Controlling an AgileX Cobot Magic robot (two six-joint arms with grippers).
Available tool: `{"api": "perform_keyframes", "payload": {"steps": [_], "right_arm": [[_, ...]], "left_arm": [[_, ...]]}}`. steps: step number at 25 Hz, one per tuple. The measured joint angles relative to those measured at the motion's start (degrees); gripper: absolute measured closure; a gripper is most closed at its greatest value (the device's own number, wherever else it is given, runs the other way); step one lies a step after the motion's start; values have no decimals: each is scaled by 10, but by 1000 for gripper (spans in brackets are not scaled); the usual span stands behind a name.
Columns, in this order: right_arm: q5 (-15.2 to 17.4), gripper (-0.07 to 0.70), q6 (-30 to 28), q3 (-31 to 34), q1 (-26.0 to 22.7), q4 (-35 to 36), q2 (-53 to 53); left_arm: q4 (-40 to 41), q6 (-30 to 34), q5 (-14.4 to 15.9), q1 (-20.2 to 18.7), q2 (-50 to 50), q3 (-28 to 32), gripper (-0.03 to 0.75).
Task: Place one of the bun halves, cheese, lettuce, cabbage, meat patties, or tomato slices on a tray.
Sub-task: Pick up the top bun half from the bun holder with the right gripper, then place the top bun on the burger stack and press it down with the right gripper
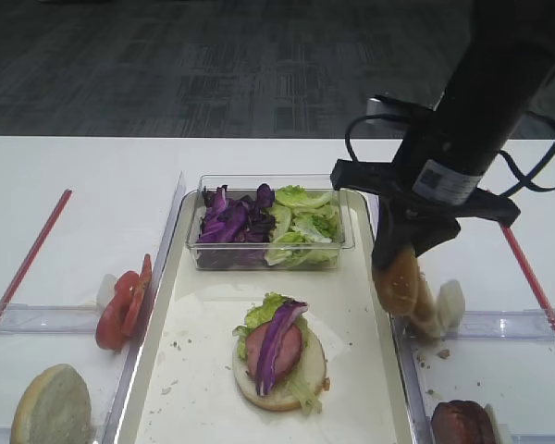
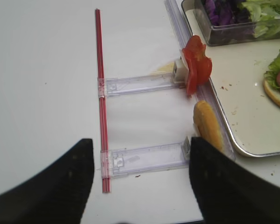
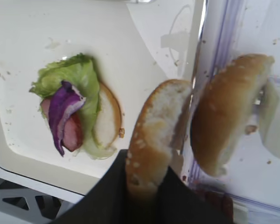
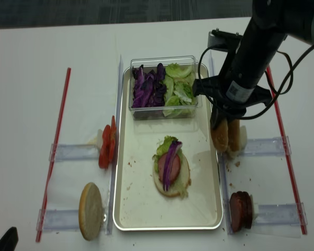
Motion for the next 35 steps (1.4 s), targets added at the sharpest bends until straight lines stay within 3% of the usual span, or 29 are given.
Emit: {"api": "perform_keyframes", "payload": {"steps": [12, 19, 30, 35], "right_arm": [[-6, 513, -84, 0, 0, 121, -7], [-25, 513, -176, 38, 0, 242, -7], [-50, 514, -412, 167, 0, 519, -7], [-54, 514, -545, 241, 0, 650, -7]], "left_arm": [[0, 0, 0, 0, 0, 0, 294], [0, 0, 0, 0, 0, 0, 294], [0, 0, 0, 0, 0, 0, 294], [0, 0, 0, 0, 0, 0, 294]]}}
